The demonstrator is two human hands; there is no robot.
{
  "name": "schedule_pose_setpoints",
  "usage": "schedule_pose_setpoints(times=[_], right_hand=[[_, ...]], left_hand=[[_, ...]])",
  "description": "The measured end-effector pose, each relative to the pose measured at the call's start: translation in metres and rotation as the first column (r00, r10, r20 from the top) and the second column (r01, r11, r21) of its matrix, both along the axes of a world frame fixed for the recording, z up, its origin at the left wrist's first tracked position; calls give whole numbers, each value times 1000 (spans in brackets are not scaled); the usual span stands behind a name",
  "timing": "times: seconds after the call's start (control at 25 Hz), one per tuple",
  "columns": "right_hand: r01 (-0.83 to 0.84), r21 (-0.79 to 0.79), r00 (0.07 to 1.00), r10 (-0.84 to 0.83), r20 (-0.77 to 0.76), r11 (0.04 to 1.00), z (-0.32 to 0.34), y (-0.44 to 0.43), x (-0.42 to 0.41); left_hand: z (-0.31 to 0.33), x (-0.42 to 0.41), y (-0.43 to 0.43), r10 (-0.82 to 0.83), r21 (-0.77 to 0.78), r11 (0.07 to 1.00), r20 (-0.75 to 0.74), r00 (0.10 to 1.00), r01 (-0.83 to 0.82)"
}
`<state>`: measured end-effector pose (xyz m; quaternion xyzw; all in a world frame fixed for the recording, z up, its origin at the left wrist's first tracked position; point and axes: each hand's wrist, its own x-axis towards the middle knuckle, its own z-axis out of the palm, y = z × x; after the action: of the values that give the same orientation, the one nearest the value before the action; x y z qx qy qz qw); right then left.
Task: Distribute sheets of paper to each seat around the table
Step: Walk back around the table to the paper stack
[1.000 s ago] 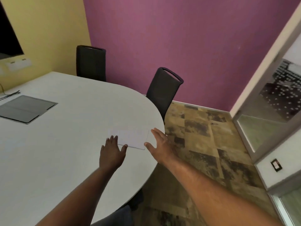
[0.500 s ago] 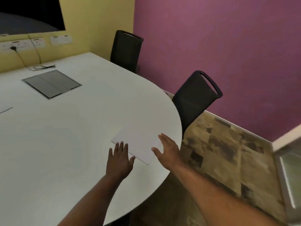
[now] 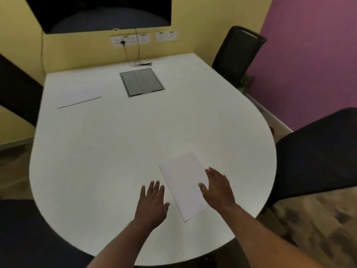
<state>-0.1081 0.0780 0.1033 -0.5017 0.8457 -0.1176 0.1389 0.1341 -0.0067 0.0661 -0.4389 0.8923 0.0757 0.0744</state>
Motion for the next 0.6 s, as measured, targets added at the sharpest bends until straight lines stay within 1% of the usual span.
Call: schedule_pose_setpoints(times=[0.12,0.28,0.48,0.6], right_hand=[[-115,42,993,115,6,992,-16,-12,-34],[-206,84,978,207,-2,975,-37,-25,-66],[-214,134,977,209,50,968,-75,-42,-90],[-203,160,979,194,69,966,-100,-52,-92]], left_hand=[[-6,-31,17,110,13,994,39,993,-110],[-7,-69,25,175,32,984,65,982,-177],[-32,-99,21,365,101,922,85,927,-373],[-53,-109,16,440,119,885,102,892,-450]])
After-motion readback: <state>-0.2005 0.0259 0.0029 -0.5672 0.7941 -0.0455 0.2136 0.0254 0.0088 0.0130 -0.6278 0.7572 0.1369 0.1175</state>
